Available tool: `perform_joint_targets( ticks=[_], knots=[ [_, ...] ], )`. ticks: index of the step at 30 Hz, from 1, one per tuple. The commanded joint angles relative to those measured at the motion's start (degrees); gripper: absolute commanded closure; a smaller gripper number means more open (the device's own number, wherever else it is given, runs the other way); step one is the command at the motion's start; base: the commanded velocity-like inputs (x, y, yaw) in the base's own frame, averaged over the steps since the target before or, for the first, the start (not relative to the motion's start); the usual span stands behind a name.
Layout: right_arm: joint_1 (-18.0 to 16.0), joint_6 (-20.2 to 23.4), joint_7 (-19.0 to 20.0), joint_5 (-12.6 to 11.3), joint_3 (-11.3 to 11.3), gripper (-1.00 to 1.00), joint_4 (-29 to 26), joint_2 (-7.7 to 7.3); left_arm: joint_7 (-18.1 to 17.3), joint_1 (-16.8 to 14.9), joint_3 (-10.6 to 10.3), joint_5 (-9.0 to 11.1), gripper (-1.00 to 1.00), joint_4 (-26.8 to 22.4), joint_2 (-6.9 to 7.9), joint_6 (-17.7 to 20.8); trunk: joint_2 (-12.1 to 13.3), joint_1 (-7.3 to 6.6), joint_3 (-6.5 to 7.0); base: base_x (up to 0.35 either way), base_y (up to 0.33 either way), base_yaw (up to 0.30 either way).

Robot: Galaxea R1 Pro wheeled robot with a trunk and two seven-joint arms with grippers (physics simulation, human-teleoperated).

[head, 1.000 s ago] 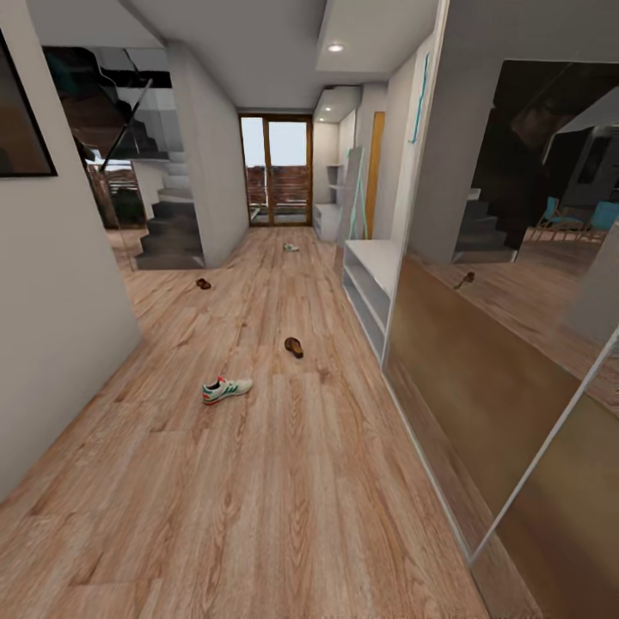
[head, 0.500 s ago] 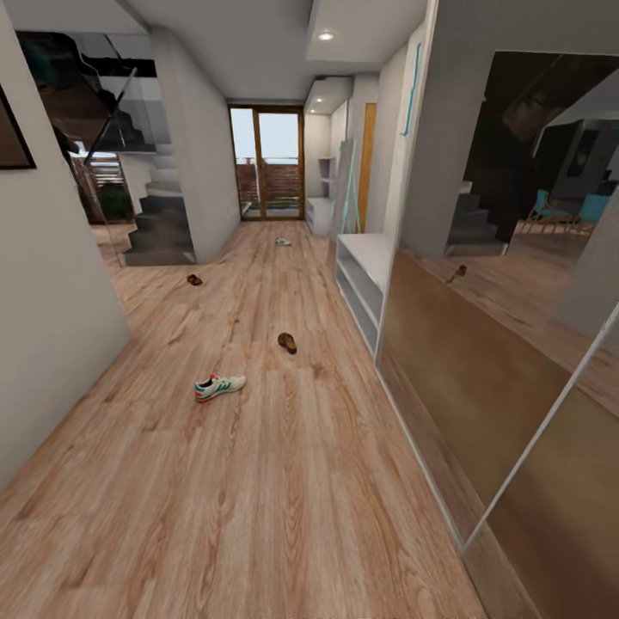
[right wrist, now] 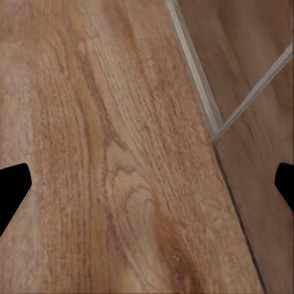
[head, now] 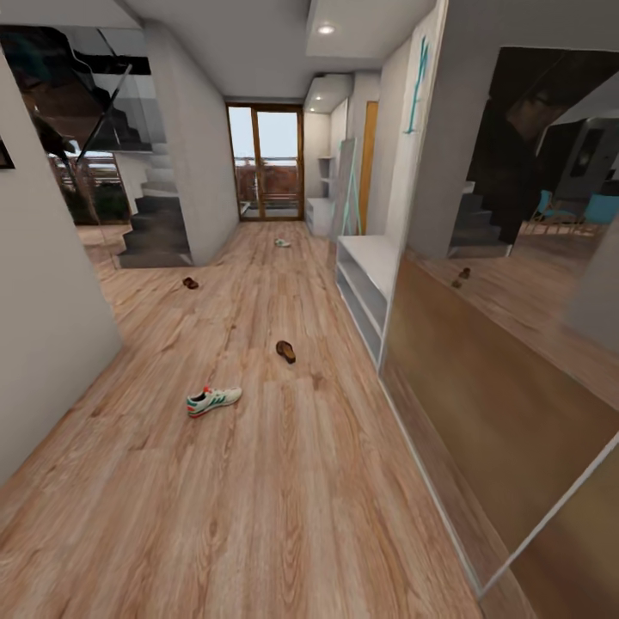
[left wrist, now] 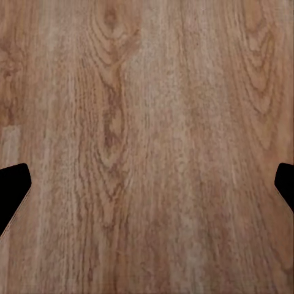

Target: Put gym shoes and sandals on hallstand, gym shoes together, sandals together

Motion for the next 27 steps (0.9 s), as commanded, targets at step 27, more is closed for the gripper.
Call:
perform_joint_targets(
  ticks=[27],
  knots=[
    [-0.02, -0.18, 0.05, 0.14, -0.12, -1.00, 0.13, 0.00, 0.24, -0.60, -0.08, 0.31, -1.00, -0.64, 0.20, -0.14, -0.02, 0.03, -0.05, 0.328, 0.000, 0.000]
  ],
)
